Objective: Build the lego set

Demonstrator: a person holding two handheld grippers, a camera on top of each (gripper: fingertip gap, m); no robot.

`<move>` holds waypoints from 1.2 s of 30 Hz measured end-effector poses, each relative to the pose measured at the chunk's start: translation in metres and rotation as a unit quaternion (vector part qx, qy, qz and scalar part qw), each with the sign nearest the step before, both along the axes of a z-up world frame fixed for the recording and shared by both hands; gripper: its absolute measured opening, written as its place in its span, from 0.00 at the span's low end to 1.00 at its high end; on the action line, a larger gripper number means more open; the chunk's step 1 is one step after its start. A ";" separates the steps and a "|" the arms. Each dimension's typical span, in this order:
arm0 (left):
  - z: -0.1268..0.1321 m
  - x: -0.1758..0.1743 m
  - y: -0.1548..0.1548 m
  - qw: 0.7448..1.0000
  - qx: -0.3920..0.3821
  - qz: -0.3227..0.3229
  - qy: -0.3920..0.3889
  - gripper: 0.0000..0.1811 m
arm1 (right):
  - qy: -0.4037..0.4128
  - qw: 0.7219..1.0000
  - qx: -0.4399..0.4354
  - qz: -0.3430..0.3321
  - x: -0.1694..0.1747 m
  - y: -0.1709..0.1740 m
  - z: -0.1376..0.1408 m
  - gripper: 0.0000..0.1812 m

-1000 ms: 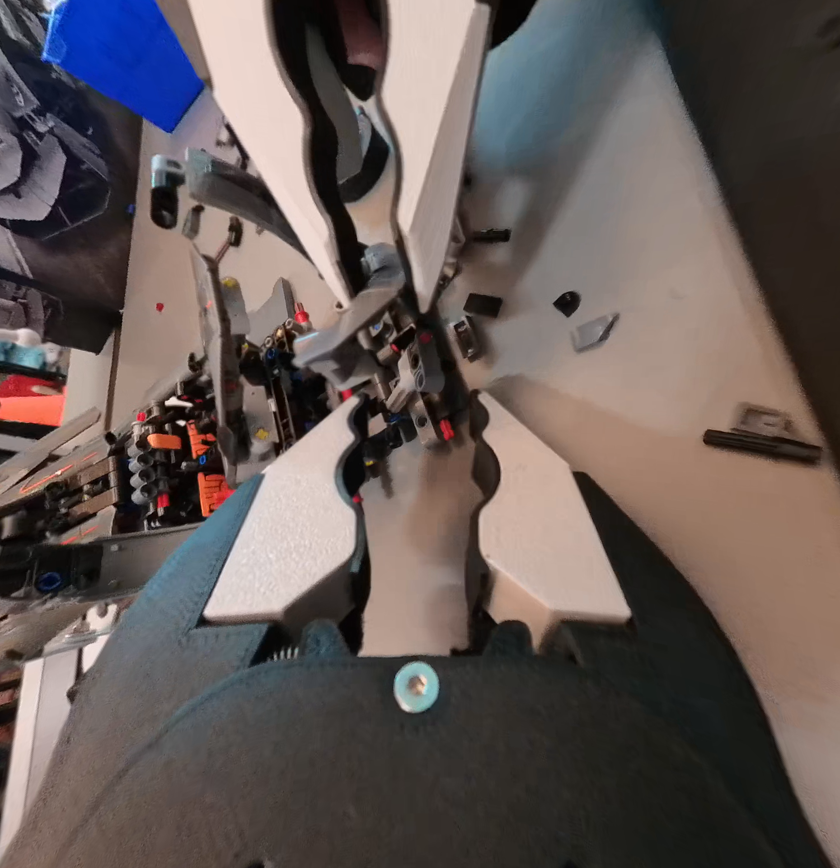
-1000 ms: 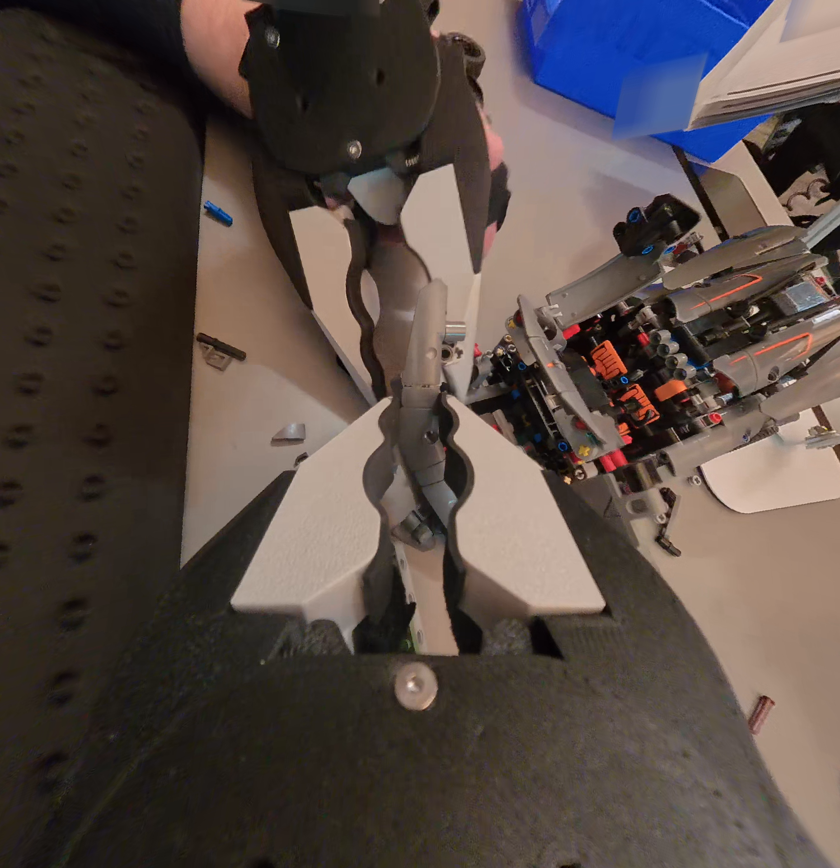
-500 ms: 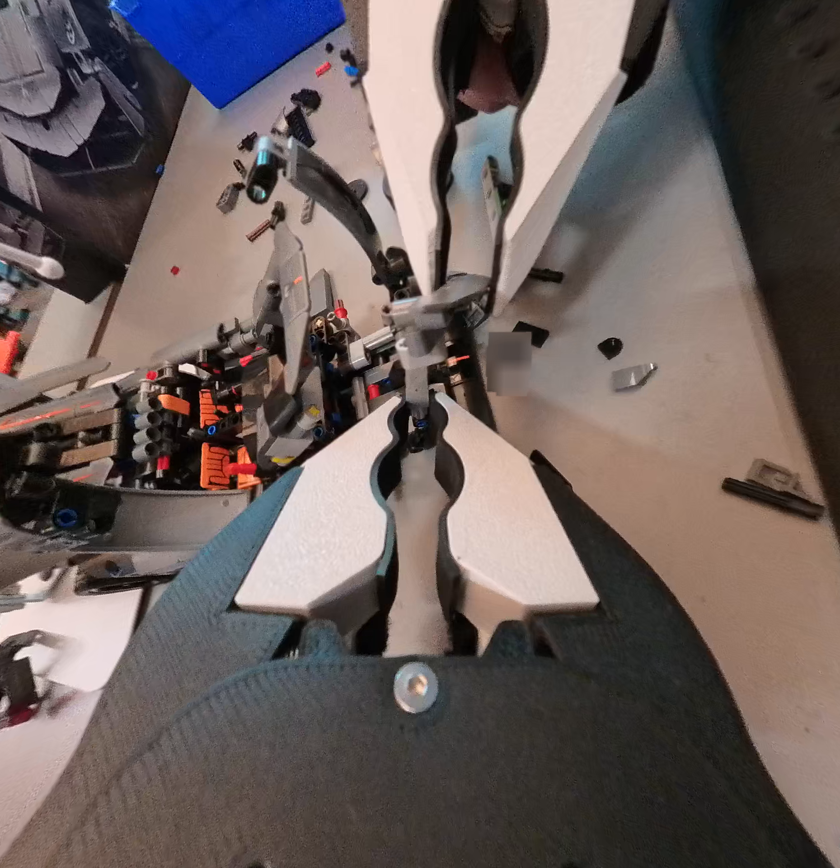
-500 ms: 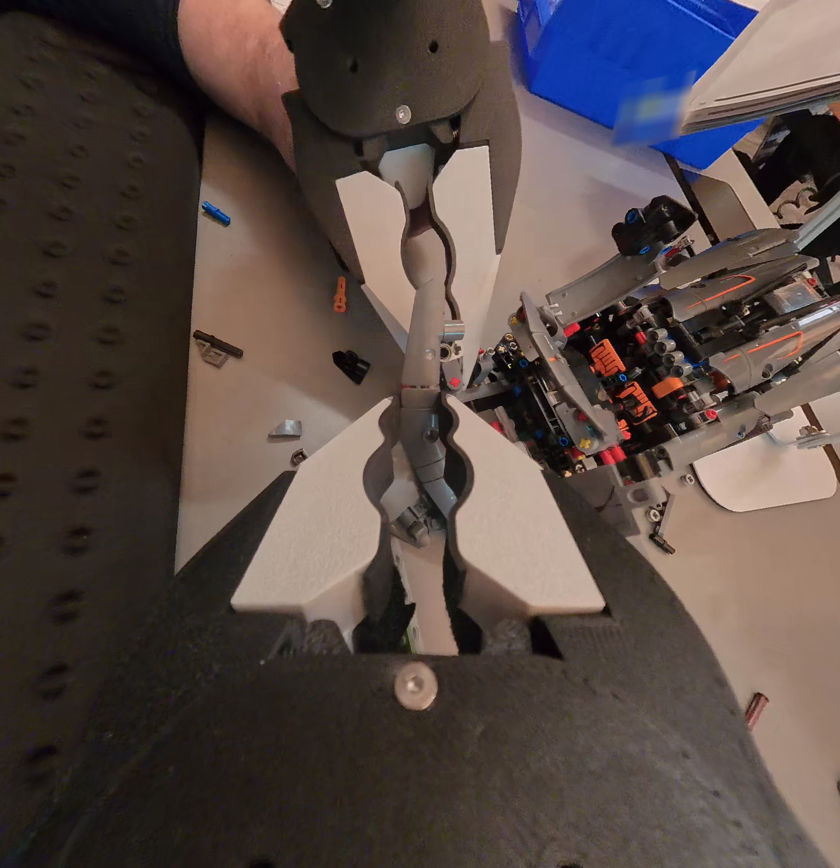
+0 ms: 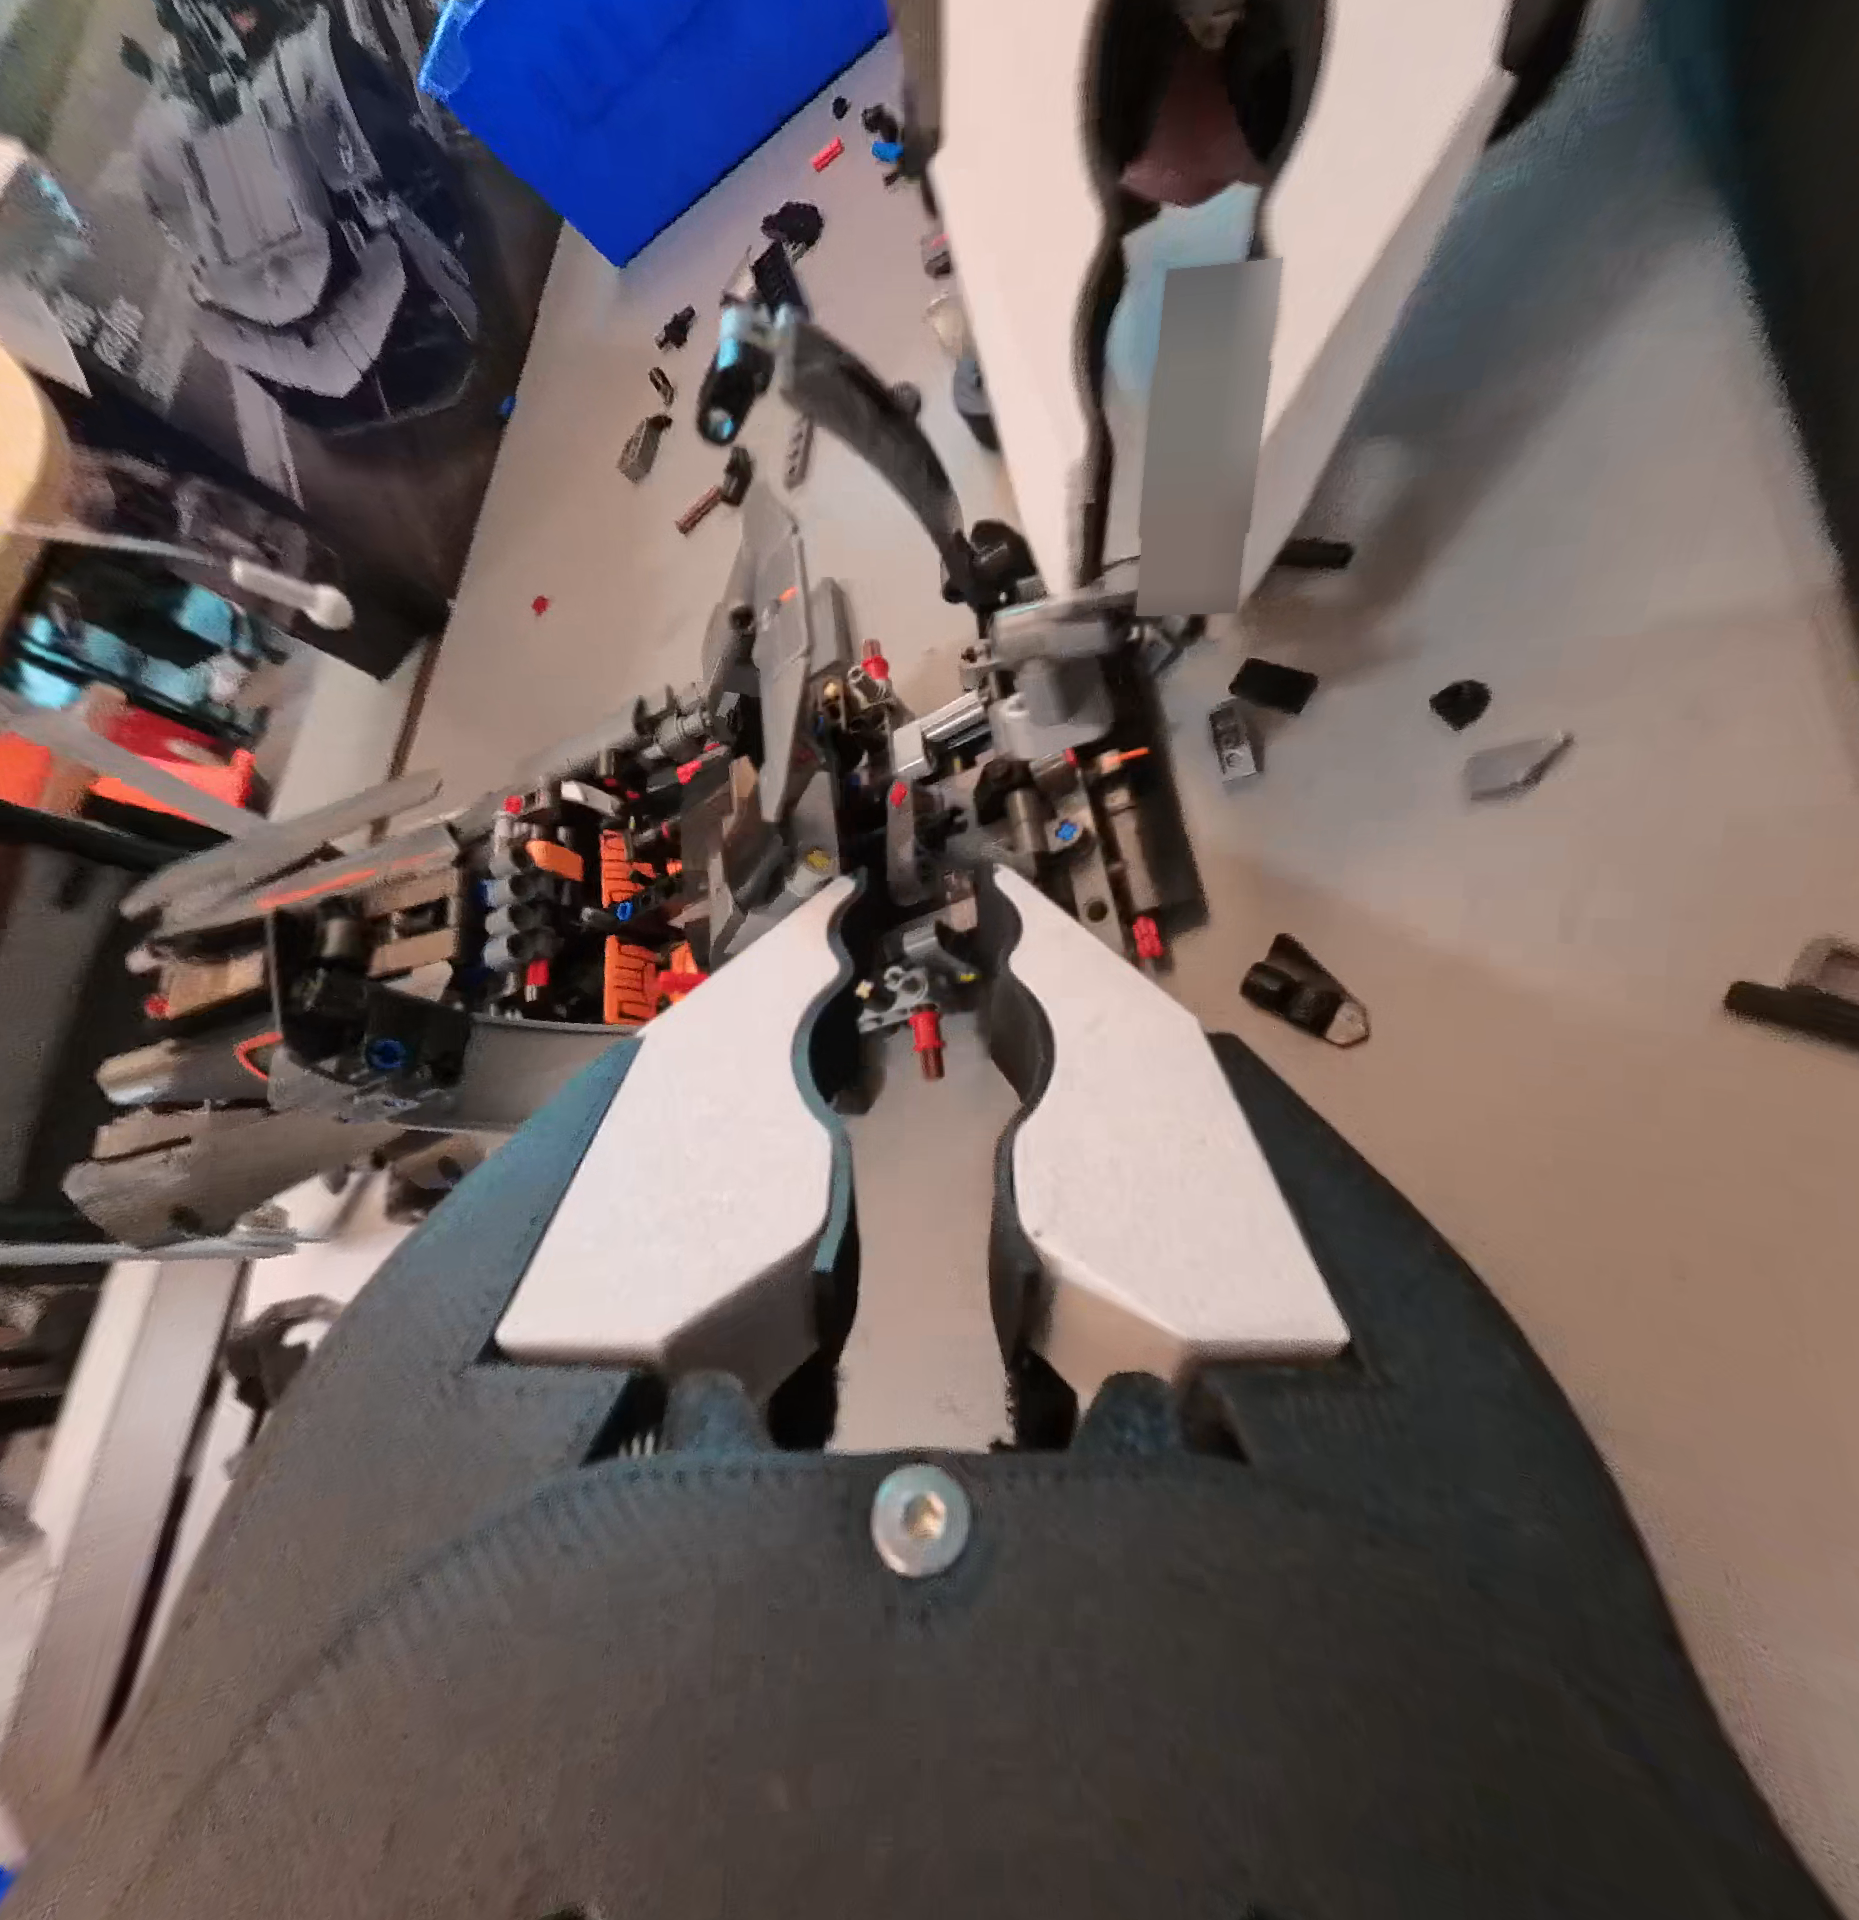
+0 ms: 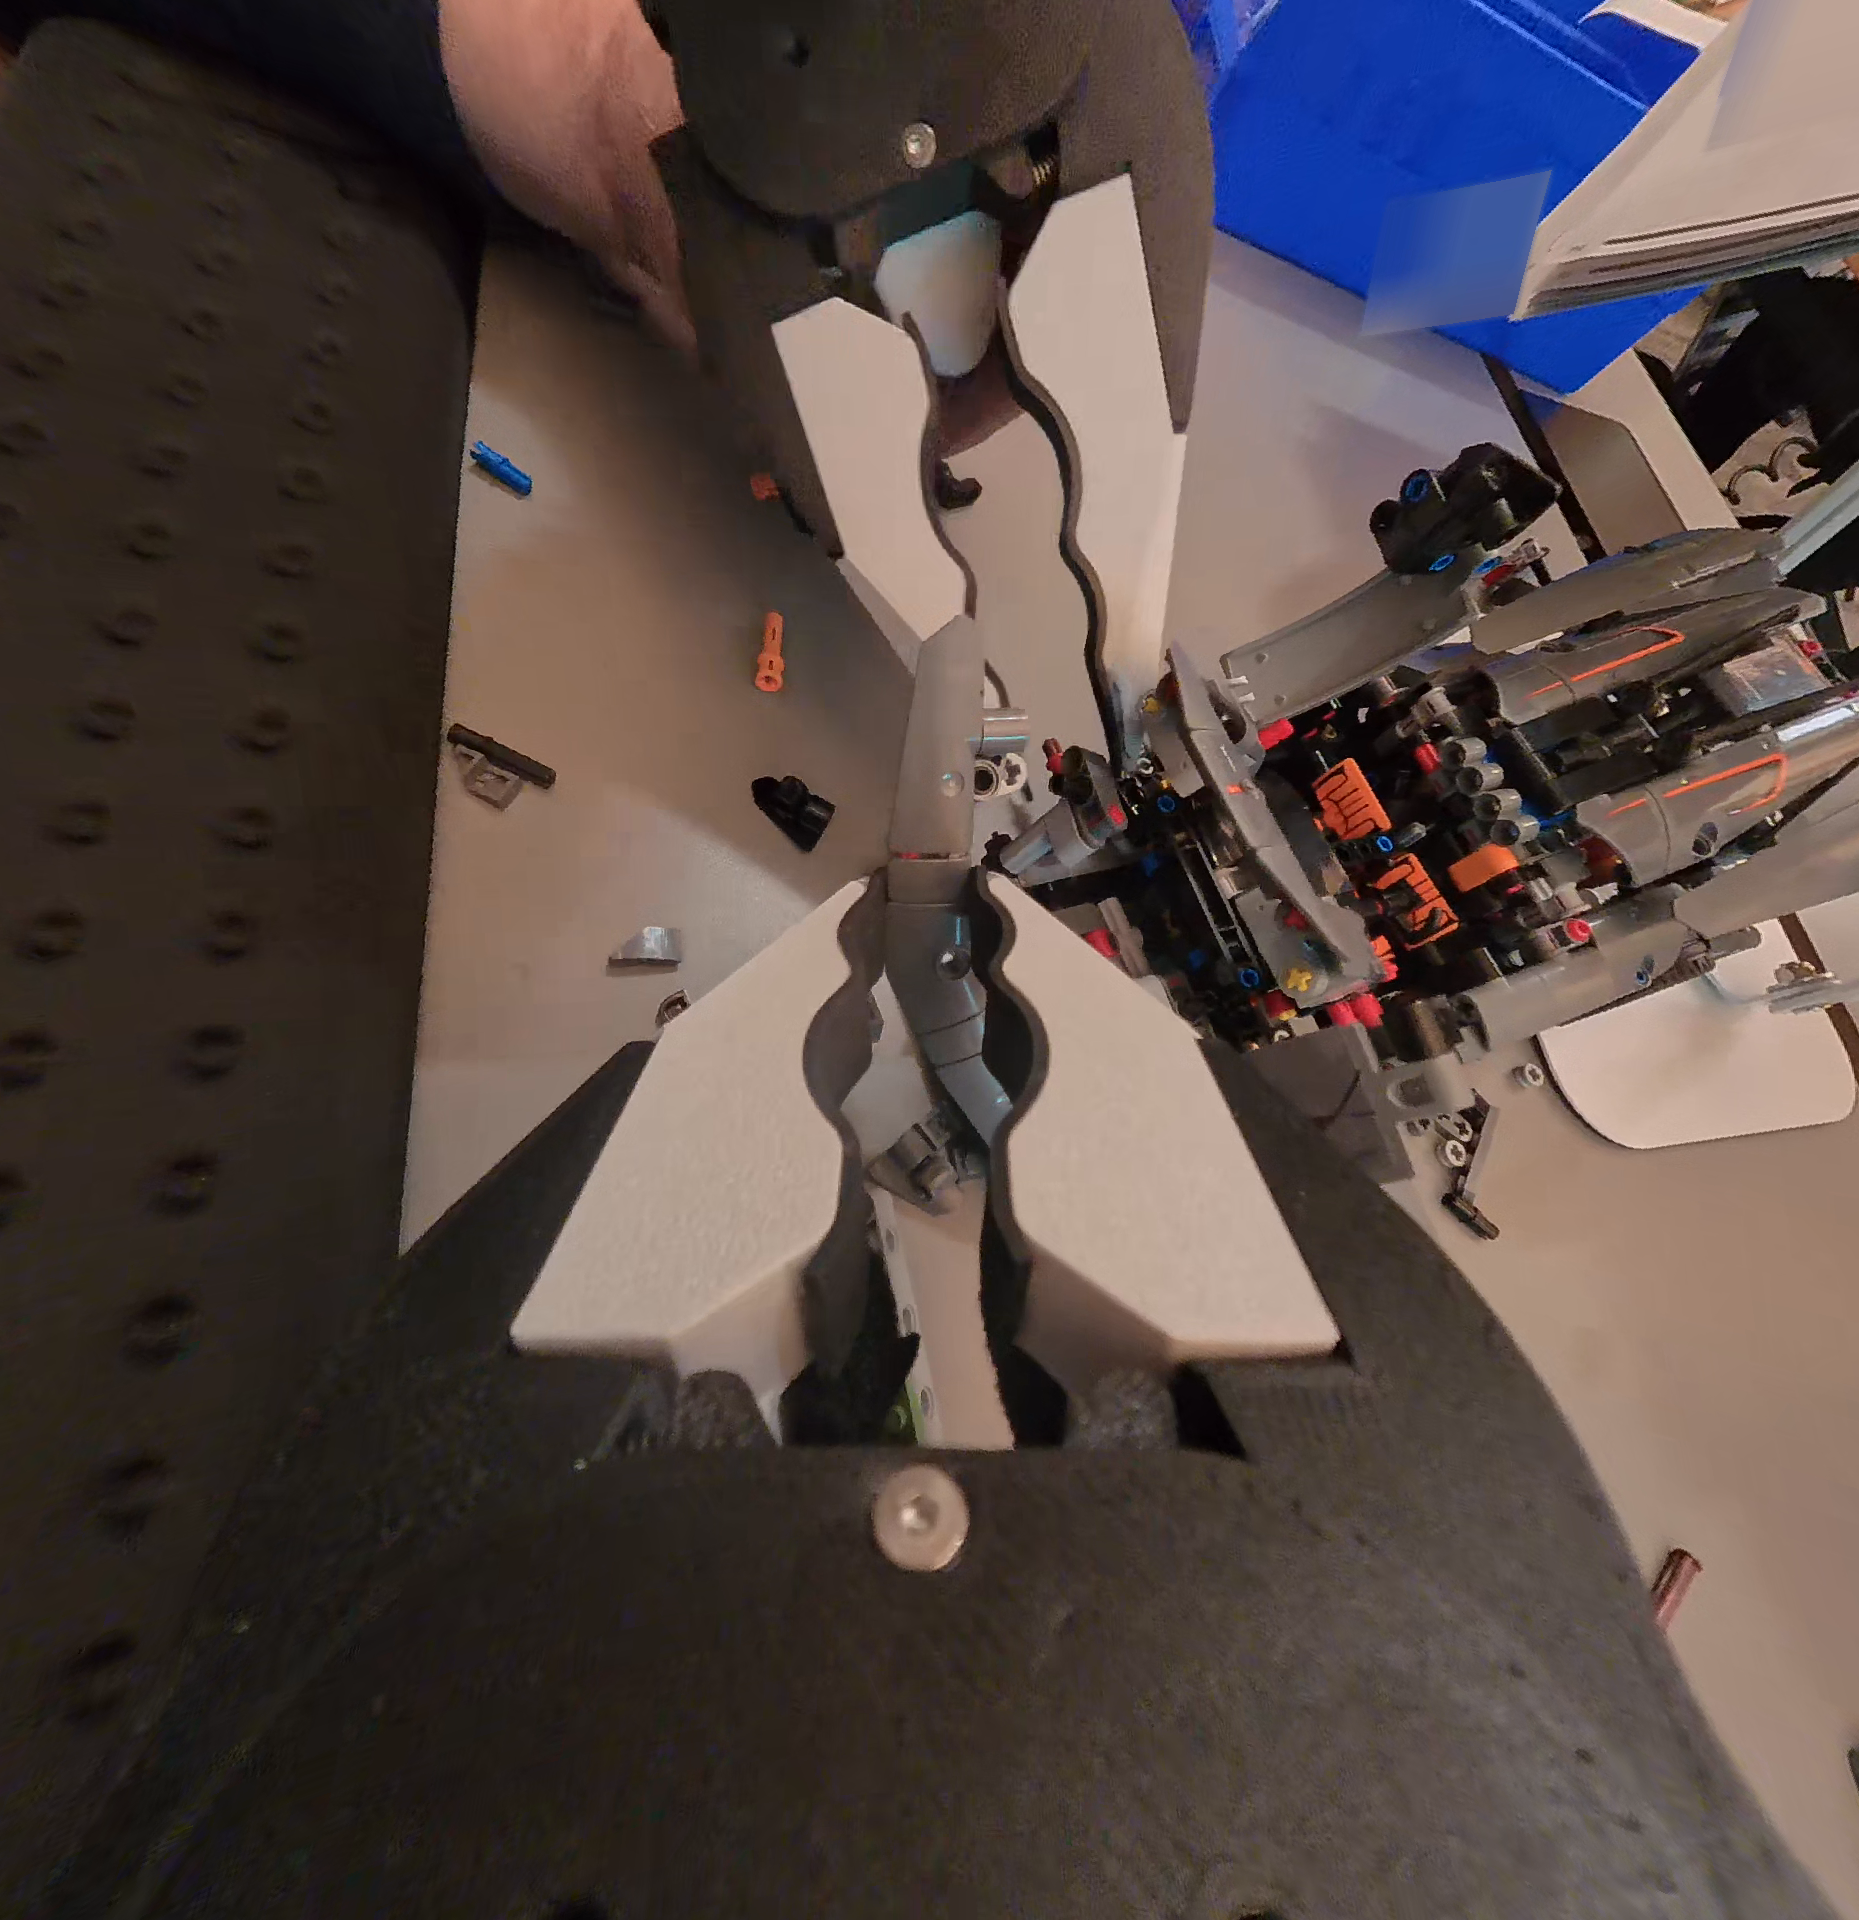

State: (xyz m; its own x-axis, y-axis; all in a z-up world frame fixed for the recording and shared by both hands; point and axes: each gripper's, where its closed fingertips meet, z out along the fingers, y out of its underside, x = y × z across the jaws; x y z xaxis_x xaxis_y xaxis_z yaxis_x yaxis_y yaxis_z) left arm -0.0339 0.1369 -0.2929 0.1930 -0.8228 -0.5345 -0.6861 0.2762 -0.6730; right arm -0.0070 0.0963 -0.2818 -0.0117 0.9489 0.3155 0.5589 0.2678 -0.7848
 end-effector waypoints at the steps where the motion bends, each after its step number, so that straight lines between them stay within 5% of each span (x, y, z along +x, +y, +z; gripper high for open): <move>1: 0.001 0.000 -0.002 1.000 0.010 -0.006 0.006 0.10 | 0.000 1.000 0.001 0.000 0.000 0.000 0.000 0.07; 12: 0.006 0.009 -0.005 0.977 0.191 -0.013 0.096 0.03 | -0.003 1.000 0.004 0.003 0.000 -0.001 -0.001 0.07; 23: -0.004 0.003 0.015 0.982 0.151 0.042 0.105 0.01 | -0.010 1.000 0.009 0.000 -0.001 0.000 -0.003 0.07; 36: 0.004 0.007 0.001 0.971 0.208 -0.003 0.116 0.02 | -0.012 1.000 0.012 0.004 -0.001 -0.002 -0.004 0.07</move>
State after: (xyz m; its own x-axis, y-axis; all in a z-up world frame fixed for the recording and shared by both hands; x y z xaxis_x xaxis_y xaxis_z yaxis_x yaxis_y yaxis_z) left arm -0.0274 0.1374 -0.2885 0.0229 -0.5277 -0.8491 -0.8033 0.4958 -0.3299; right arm -0.0081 0.0942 -0.2856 -0.0264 0.9407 0.3383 0.5755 0.2910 -0.7643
